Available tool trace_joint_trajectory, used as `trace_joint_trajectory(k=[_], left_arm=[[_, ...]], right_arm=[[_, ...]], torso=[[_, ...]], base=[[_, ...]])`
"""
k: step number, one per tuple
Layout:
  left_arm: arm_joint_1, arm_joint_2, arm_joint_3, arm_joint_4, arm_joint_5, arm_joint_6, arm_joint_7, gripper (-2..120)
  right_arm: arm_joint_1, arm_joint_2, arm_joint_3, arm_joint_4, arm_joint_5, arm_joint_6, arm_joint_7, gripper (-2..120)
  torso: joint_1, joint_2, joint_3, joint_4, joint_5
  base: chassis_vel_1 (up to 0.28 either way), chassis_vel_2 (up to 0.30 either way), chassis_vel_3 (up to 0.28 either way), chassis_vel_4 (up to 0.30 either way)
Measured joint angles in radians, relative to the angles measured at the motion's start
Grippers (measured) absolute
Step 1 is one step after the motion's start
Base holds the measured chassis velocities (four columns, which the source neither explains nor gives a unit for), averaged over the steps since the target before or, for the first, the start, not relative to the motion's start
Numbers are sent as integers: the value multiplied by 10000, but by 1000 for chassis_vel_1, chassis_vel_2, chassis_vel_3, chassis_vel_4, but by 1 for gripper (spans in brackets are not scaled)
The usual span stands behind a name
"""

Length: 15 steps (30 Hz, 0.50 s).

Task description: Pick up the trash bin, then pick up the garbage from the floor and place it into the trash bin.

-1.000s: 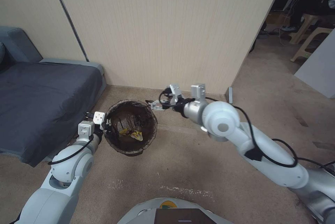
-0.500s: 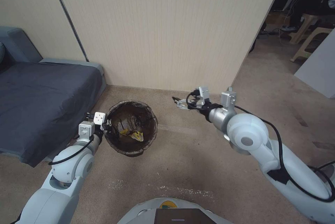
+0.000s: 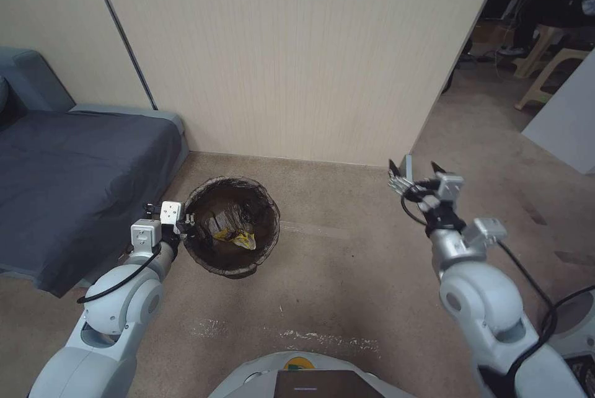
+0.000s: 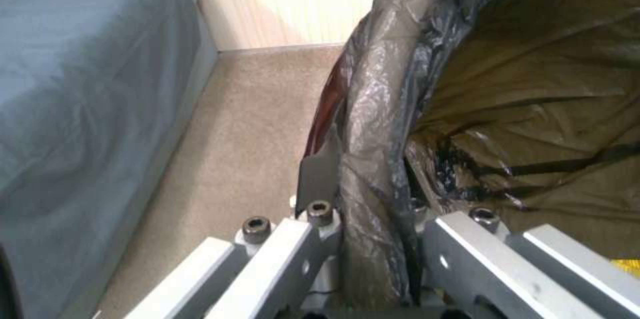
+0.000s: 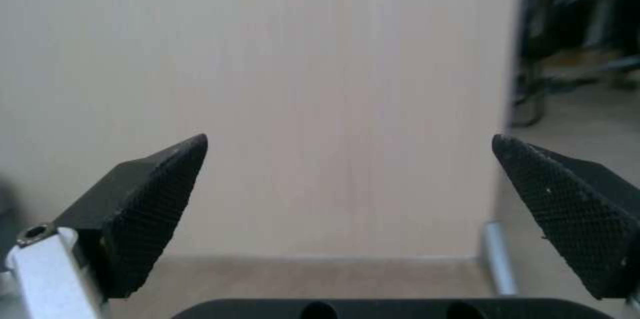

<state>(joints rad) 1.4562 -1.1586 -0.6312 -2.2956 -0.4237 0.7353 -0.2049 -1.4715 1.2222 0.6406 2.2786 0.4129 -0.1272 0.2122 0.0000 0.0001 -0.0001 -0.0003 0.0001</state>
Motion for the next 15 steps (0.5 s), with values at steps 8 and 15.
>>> trace_joint_trajectory(k=[8, 15], left_arm=[[267, -304, 9, -306, 37, -256, -169, 0], [518, -261, -96, -593, 51, -226, -205, 0]], right_arm=[[-563, 1268, 279, -73, -2289, 1672, -216, 100], [-589, 1590, 98, -236, -2662, 1812, -280, 100]], torso=[[0, 0, 0, 5, -3], [0, 0, 0, 4, -2]], base=[[0, 0, 0, 0], [0, 0, 0, 0]])
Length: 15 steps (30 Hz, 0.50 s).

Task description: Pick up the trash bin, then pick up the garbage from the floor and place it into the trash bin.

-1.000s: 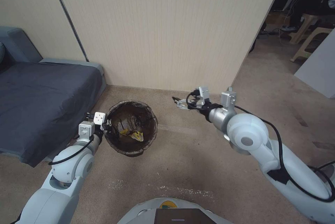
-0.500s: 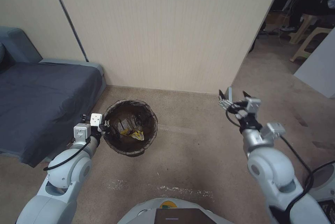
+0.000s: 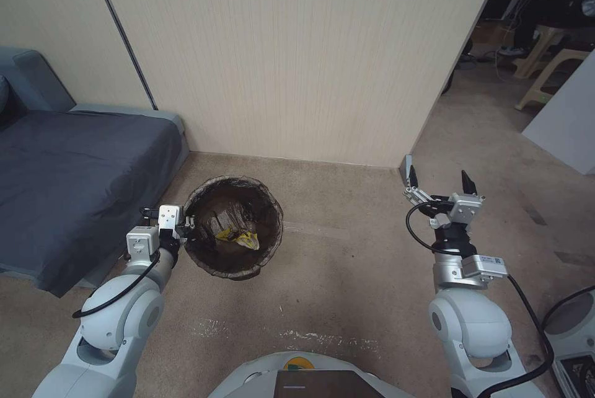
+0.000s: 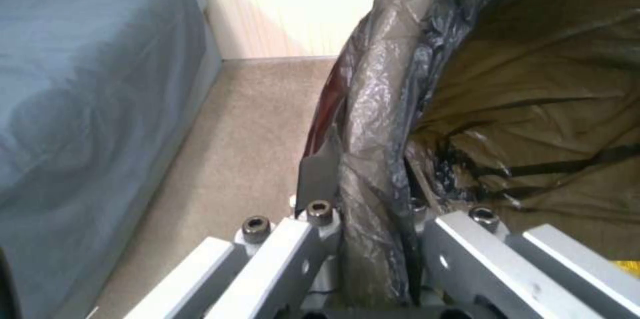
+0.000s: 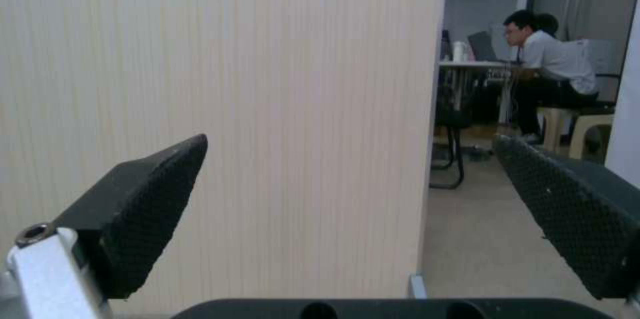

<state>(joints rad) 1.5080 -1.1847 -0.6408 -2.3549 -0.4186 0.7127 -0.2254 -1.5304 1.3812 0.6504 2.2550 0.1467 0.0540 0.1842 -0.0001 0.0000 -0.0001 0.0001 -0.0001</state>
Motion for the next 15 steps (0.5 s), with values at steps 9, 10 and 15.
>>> trace_joint_trajectory(k=[9, 10, 15], left_arm=[[-12, -60, 8, -106, -252, 173, -235, 0], [-12, -60, 8, -106, -252, 173, -235, 0], [-22, -56, -91, -134, -275, 194, -271, 0]], right_arm=[[269, -131, -188, -177, -24, -73, 27, 100], [269, -131, -188, -177, -24, -73, 27, 100], [300, -155, -142, -241, 43, -109, 71, 100]], torso=[[0, 0, 1, -2, 0], [0, 0, 1, -2, 0], [0, 0, 1, -2, 1]], base=[[0, 0, 0, 0], [0, 0, 0, 0], [0, 0, 0, 0]])
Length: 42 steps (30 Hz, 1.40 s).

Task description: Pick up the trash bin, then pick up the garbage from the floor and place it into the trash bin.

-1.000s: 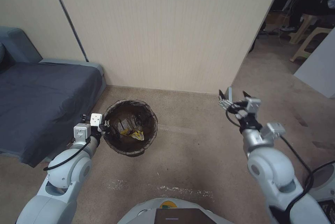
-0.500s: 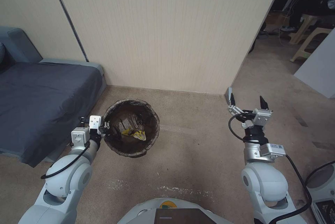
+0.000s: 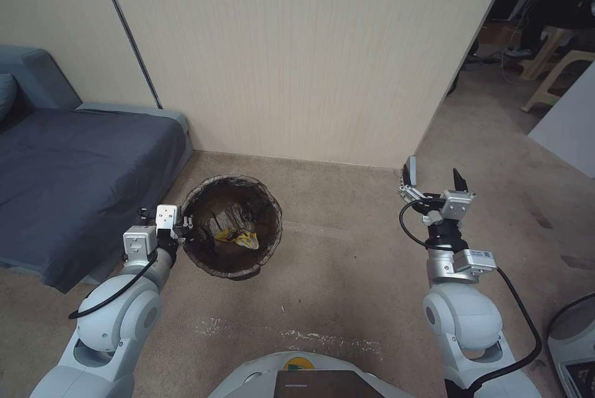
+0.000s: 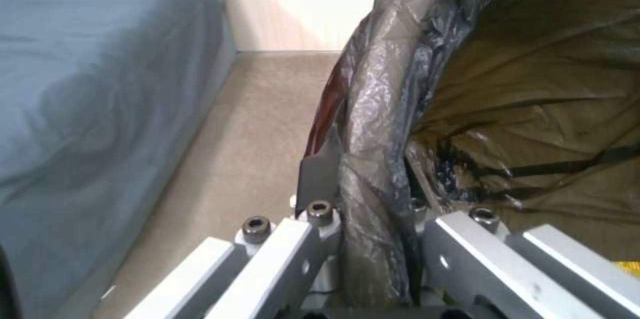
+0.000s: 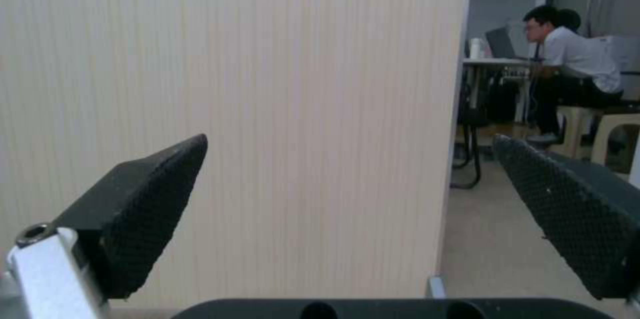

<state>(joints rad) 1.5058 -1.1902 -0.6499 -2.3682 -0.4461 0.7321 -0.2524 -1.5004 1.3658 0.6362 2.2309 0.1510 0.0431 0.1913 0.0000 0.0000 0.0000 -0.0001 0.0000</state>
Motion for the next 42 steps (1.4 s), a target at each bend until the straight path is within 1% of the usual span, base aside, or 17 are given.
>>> trace_joint_trajectory(k=[4, 9, 15, 42], left_arm=[[-26, 0, -44, -25, 11, 16, -18, 0], [-76, 12, -70, -13, -42, -10, -196, 0], [-97, 35, -113, -4, -48, 12, -204, 0], [-173, 99, -232, 140, -49, 36, -16, 0]], right_arm=[[-14, 0, 52, -7, 21, -7, 27, 100], [-31, 6, 87, -24, 123, -34, 139, 100], [41, -8, 99, -75, 202, -94, 179, 100], [189, -59, 76, -316, 160, -125, 201, 100]], torso=[[0, 0, 0, 0, 0], [0, 0, 0, 2, 0], [0, 0, 0, 3, 0], [1, 0, 0, 1, 0]], base=[[31, 49, 37, 48], [81, 77, 80, 68], [96, 96, 94, 97], [121, 118, 124, 121]])
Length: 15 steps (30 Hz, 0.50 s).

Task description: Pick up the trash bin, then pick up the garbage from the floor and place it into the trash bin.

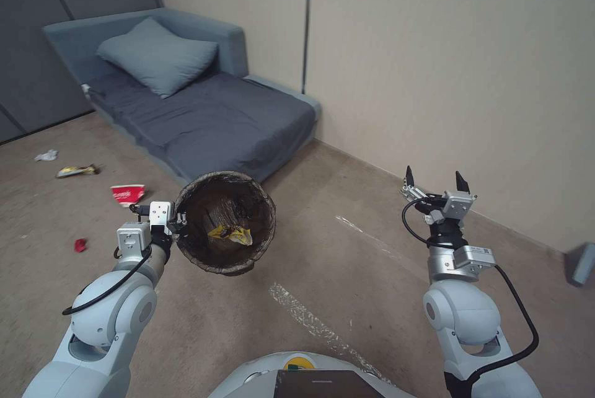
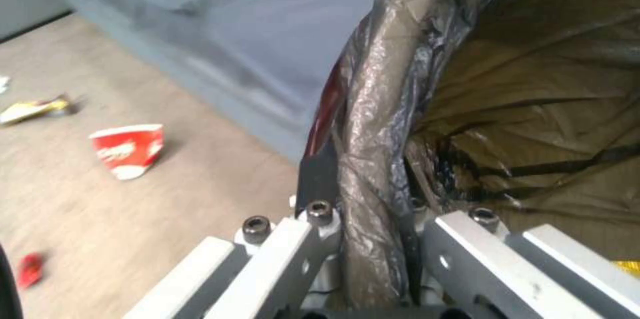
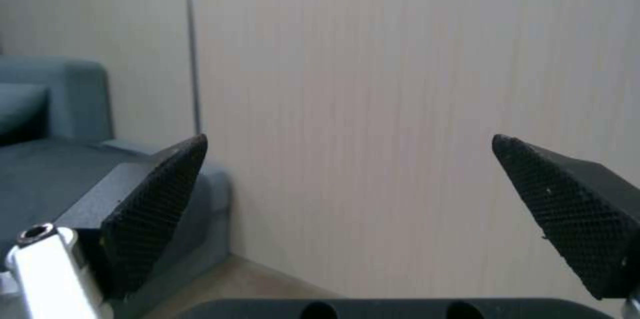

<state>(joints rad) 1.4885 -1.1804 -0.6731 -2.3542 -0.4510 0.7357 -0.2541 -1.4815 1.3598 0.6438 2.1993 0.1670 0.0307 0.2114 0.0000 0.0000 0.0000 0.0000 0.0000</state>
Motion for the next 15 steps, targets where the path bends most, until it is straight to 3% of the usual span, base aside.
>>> trace_joint_trajectory(k=[15], left_arm=[[-21, 69, 30, 30, 1, 0, 39, 0]], right_arm=[[105, -42, 17, -157, -27, -9, 5, 100]], torso=[[0, 0, 0, 0, 0]], base=[[115, 118, 117, 123]])
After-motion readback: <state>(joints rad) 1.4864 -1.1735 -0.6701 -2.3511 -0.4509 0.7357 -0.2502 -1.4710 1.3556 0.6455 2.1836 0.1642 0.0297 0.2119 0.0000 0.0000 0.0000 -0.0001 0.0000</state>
